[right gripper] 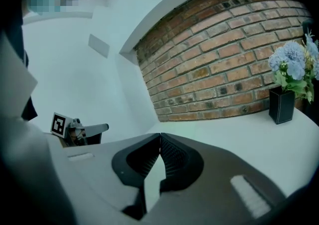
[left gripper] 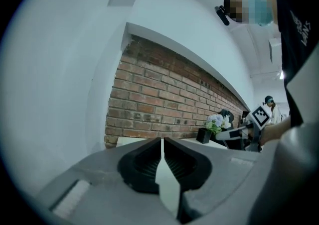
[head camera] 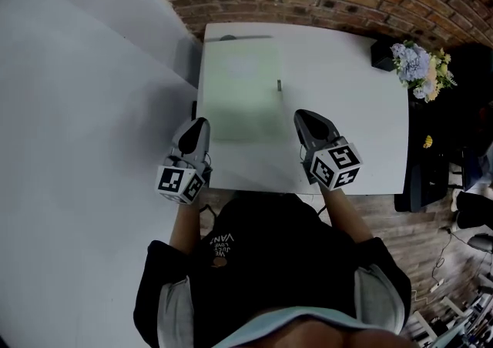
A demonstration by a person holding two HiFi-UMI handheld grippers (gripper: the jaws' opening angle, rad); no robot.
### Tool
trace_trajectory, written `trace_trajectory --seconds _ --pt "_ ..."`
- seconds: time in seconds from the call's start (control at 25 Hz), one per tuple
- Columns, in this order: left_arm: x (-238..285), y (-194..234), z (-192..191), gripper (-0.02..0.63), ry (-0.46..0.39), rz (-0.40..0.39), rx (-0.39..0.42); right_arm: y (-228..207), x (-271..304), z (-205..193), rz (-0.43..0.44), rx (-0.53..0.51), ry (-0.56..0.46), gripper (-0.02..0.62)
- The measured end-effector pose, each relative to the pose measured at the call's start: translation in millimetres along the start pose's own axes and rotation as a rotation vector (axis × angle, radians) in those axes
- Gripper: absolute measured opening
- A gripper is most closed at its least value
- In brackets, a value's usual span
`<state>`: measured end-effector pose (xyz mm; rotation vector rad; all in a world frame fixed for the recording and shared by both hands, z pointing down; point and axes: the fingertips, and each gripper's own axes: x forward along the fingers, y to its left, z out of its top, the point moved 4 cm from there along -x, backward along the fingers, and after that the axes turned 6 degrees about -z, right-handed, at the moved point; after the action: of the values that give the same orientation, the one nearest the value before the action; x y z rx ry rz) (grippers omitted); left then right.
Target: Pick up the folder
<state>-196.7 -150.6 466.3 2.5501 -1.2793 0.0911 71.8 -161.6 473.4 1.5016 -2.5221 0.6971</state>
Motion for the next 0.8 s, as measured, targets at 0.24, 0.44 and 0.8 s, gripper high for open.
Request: trace_trajectory --seconds 0.24,0.44,0.8 --pt "17.7 26.7 -9.3 0.006 0.038 -0.014 -0.026 -8.9 23.2 -8.7 -0.042 0.015 0.042 0.008" --pt "26.9 43.6 -23.0 0.053 0.075 -0.013 -0.097 -14.6 41.0 -21.5 -0.06 0.046 0.095 0.059" --pt "39.9 74.1 -45.6 0.249 0.142 -0.024 -0.211 -25.3 66.5 -44.4 -0.103 0.133 0.191 0.192"
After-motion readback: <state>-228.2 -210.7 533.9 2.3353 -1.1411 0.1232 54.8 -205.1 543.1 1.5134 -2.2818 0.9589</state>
